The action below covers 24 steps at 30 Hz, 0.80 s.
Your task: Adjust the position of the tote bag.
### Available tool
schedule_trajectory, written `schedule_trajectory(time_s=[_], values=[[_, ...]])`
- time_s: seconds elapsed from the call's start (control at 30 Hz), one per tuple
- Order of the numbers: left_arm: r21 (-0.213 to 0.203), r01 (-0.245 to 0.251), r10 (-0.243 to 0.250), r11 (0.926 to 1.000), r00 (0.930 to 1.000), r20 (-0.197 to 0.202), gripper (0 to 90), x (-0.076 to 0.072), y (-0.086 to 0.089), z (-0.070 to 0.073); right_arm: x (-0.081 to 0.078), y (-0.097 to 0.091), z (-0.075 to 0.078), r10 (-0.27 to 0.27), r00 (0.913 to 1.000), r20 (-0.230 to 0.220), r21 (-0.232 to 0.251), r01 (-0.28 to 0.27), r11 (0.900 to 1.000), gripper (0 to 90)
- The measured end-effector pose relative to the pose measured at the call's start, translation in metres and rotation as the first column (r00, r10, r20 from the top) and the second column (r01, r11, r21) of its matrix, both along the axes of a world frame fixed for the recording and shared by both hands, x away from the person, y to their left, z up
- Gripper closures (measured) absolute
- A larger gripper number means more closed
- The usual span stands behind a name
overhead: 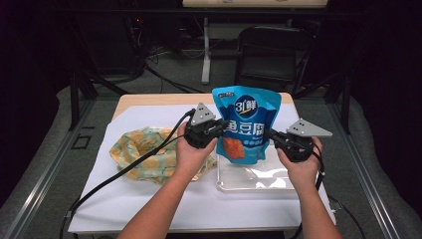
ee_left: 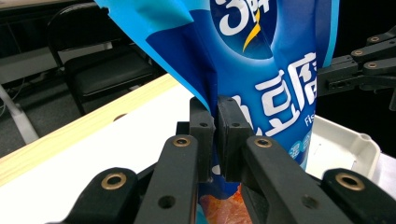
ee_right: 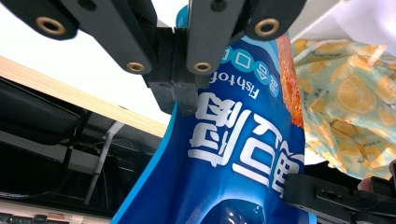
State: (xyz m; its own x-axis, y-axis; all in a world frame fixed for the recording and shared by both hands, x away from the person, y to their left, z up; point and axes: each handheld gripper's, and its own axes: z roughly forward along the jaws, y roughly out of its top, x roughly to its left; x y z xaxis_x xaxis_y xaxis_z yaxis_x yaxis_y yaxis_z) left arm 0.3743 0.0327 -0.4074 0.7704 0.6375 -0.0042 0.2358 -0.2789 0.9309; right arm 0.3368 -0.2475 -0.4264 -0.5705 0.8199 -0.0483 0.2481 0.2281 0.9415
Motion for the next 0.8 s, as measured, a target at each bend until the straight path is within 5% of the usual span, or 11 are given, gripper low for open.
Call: schedule_trajectory(time_s=[0.8], values=[[0.013,0.002,-0.002,0.9999,0.9991,-0.043,85.8,0.015,-0.012,-0.022,0.011,-0.007,-0.021,-0.035,0.9986,-0.04,-0.017,0.035,0.9993,90.0]])
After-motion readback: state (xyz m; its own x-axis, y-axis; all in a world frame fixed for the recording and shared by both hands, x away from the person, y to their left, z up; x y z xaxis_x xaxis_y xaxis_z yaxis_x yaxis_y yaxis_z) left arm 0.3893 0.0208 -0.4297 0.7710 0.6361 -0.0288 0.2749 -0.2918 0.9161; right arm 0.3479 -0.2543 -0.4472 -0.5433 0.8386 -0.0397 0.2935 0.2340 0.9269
